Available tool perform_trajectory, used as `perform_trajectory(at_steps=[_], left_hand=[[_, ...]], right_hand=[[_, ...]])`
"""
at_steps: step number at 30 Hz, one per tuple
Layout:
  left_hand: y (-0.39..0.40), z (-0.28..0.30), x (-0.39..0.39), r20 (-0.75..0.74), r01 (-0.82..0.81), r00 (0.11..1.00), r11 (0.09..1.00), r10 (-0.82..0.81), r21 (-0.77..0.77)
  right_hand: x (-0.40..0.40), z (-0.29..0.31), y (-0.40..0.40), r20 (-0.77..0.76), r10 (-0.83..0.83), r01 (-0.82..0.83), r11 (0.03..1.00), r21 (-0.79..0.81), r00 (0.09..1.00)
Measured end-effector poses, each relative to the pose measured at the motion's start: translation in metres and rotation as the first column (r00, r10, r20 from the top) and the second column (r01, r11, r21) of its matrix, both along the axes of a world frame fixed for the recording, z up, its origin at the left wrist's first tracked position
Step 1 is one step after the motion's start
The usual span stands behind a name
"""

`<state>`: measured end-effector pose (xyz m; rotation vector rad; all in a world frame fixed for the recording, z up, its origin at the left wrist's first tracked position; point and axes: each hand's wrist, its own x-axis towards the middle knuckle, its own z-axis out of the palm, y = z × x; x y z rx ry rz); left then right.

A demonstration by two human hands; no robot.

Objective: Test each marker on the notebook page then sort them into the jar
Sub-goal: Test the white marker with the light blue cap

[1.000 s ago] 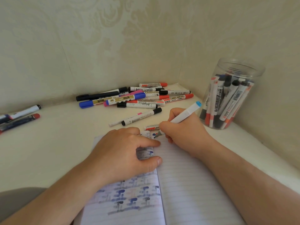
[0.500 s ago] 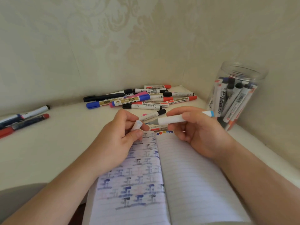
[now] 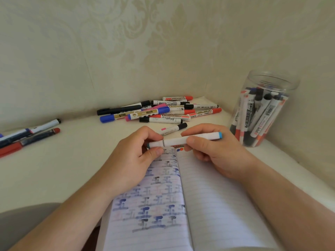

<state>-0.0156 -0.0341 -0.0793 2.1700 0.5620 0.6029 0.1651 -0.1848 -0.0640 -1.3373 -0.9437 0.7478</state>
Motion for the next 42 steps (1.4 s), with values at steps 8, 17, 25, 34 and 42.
perform_trajectory(at_steps=[8,17,25,34,42], left_hand=[[0.003,-0.001,0.000,0.078,0.016,0.997,0.995,-0.009,-0.096],[-0.001,-0.004,-0.001,0.029,-0.057,0.998,0.998,0.056,0.036],[-0.007,-0.003,-0.002,0.073,-0.136,0.989,0.977,0.126,0.161],[-0.015,0.002,0.005,-0.052,0.003,0.998,0.920,0.018,0.392],[0.125,-0.003,-0.096,0.029,-0.395,0.872,0.669,0.488,0.630]], right_hand=[[0.001,0.003,-0.006,0.371,-0.245,0.234,0.969,0.074,0.896],[0.000,0.000,-0.008,0.463,-0.179,0.203,0.979,-0.003,0.868],[-0.002,-0.006,-0.002,0.472,-0.180,0.210,0.978,-0.011,0.863],[0.000,-0.011,-0.004,0.610,-0.207,0.288,0.957,-0.035,0.764],[-0.003,-0.014,-0.004,0.560,-0.306,0.344,0.938,0.041,0.770]])
